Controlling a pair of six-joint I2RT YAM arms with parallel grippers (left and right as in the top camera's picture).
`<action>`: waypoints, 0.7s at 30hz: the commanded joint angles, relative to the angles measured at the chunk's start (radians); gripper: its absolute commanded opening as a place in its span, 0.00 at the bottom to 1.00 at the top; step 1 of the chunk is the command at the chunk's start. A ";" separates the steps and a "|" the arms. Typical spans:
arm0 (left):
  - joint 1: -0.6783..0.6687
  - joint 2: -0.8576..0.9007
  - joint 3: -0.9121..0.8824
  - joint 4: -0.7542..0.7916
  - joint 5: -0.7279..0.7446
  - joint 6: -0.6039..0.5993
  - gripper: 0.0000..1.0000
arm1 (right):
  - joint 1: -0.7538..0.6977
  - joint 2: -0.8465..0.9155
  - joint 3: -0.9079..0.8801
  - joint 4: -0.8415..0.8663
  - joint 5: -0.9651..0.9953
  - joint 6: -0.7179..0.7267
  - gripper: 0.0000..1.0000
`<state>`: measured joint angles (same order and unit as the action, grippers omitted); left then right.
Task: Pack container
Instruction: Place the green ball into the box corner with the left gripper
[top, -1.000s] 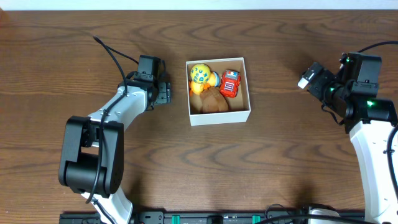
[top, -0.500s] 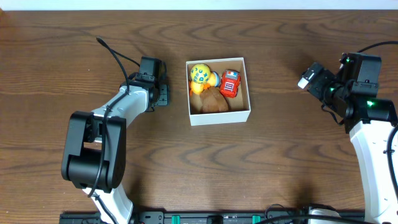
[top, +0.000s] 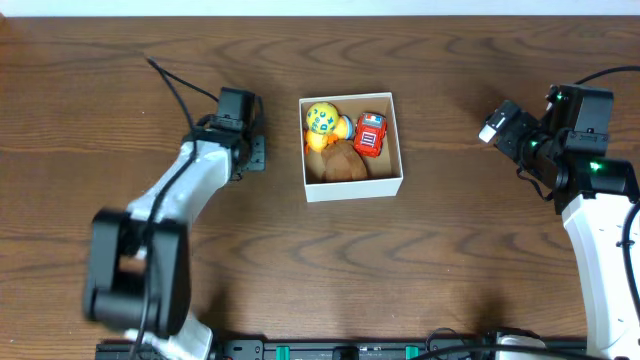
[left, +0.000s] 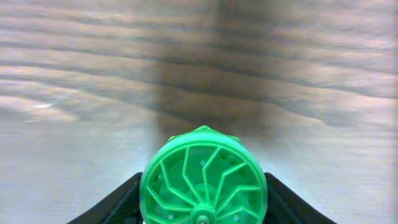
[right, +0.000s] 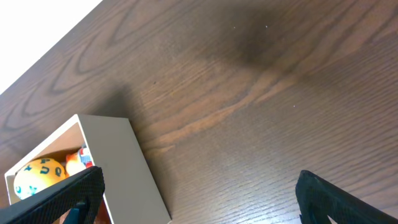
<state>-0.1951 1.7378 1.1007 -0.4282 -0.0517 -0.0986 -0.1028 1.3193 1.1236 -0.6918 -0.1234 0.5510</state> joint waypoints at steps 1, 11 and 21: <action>-0.032 -0.159 0.060 -0.034 -0.001 0.029 0.53 | -0.008 0.005 0.006 -0.001 -0.004 0.002 0.99; -0.299 -0.311 0.059 -0.031 -0.001 0.021 0.53 | -0.008 0.005 0.006 -0.001 -0.004 0.002 0.99; -0.467 -0.108 0.059 0.164 -0.001 0.022 0.57 | -0.008 0.005 0.006 -0.001 -0.004 0.002 0.99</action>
<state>-0.6655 1.5749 1.1542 -0.2840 -0.0479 -0.0784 -0.1028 1.3193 1.1236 -0.6918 -0.1234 0.5510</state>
